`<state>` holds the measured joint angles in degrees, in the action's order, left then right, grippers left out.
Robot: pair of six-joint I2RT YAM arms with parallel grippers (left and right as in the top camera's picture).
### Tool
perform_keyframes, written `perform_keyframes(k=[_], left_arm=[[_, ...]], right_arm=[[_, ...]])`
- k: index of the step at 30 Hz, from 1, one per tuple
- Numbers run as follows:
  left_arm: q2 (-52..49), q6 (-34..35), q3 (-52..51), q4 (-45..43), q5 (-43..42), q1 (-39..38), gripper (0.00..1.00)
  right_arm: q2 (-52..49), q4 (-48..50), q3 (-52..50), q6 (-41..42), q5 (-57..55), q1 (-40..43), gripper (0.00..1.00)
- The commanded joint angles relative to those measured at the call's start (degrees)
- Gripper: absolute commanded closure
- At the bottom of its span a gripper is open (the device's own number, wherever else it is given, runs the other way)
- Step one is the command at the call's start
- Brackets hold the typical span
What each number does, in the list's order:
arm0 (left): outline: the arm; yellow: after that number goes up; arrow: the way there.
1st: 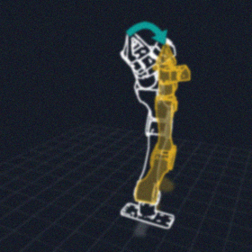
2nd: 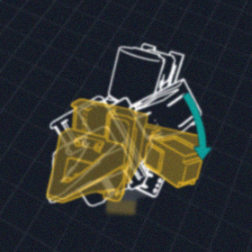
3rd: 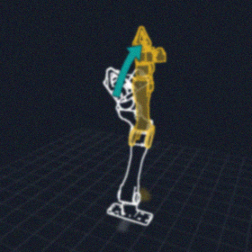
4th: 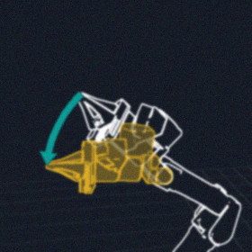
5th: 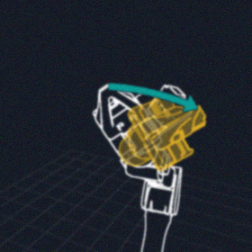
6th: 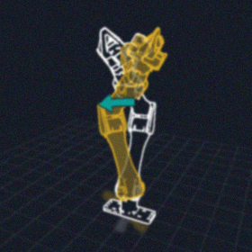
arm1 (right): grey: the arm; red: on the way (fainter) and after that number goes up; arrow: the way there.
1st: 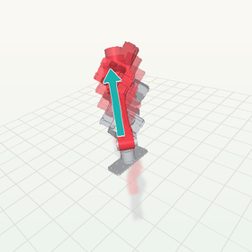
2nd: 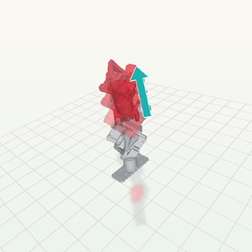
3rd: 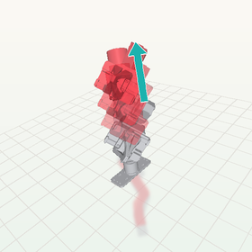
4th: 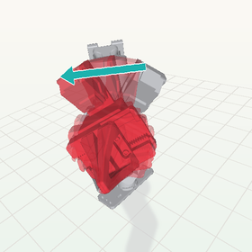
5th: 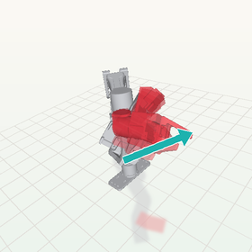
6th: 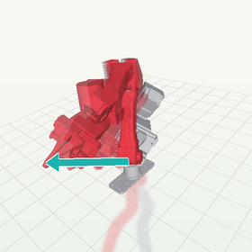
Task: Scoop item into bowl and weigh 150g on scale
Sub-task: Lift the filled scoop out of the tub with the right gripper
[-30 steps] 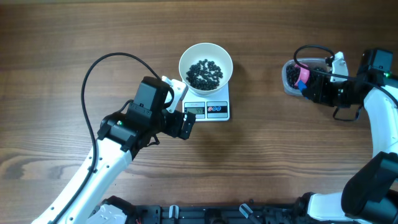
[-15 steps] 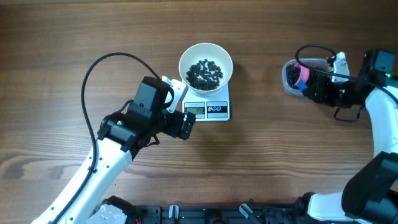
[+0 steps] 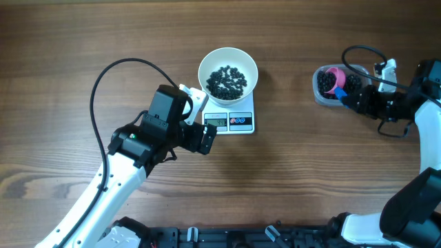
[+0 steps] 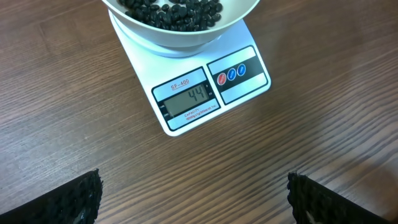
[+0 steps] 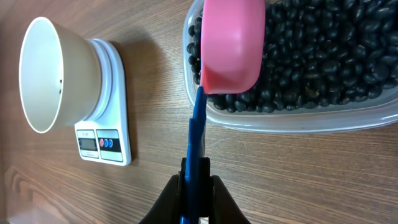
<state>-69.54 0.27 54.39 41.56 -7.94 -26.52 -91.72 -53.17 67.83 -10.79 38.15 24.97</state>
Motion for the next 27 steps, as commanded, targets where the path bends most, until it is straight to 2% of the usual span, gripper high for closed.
perform_keyframes(k=[1, 12, 27], left_arm=[[-0.2, 0.2, 1.1, -0.2, 0.5, -0.3, 0.0], [-0.2, 0.2, 1.1, -0.2, 0.5, -0.3, 0.0], [-0.2, 0.2, 1.1, -0.2, 0.5, -0.3, 0.0]], right_arm=[[-0.8, 0.0, -0.5, -0.6, 2.9, 0.2, 0.96], [-0.8, 1.1, -0.5, 2.0, 4.6, 3.0, 0.96], [-0.8, 0.8, -0.5, 3.5, 17.6, 11.6, 0.96]])
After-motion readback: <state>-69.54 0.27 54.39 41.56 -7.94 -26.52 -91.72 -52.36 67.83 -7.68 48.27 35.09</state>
